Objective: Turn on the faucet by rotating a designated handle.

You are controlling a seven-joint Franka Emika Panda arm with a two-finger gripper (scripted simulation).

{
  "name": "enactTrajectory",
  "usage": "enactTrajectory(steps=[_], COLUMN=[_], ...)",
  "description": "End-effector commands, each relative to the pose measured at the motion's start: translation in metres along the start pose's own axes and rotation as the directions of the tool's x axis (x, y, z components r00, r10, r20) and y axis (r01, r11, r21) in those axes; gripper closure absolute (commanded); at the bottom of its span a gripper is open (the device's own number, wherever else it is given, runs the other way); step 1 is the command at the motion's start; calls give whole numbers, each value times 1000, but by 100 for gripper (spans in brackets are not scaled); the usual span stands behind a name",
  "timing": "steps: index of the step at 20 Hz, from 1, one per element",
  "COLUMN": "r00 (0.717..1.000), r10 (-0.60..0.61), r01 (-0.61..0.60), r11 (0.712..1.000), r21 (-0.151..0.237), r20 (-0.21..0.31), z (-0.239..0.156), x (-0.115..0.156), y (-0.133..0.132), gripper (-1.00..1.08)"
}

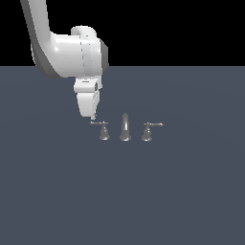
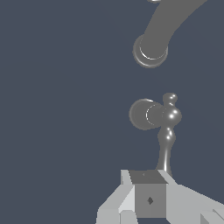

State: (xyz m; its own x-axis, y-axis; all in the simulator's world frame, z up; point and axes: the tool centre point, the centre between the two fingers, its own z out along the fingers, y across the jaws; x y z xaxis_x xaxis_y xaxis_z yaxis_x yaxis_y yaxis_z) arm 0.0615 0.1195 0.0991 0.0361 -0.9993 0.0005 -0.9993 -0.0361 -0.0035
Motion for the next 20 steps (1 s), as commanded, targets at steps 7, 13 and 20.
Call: enactTrajectory(steps=[7,13,20], r00=[996,996,996], r10=[85,92,92], r01=[-85,-92,-92], r11=[996,996,996], r21=[-3,-3,-3], r20=[-1,0,0], z=[21,23,22], x=[10,11,2], y=[-19,-21,-6], gripper=[108,108,108])
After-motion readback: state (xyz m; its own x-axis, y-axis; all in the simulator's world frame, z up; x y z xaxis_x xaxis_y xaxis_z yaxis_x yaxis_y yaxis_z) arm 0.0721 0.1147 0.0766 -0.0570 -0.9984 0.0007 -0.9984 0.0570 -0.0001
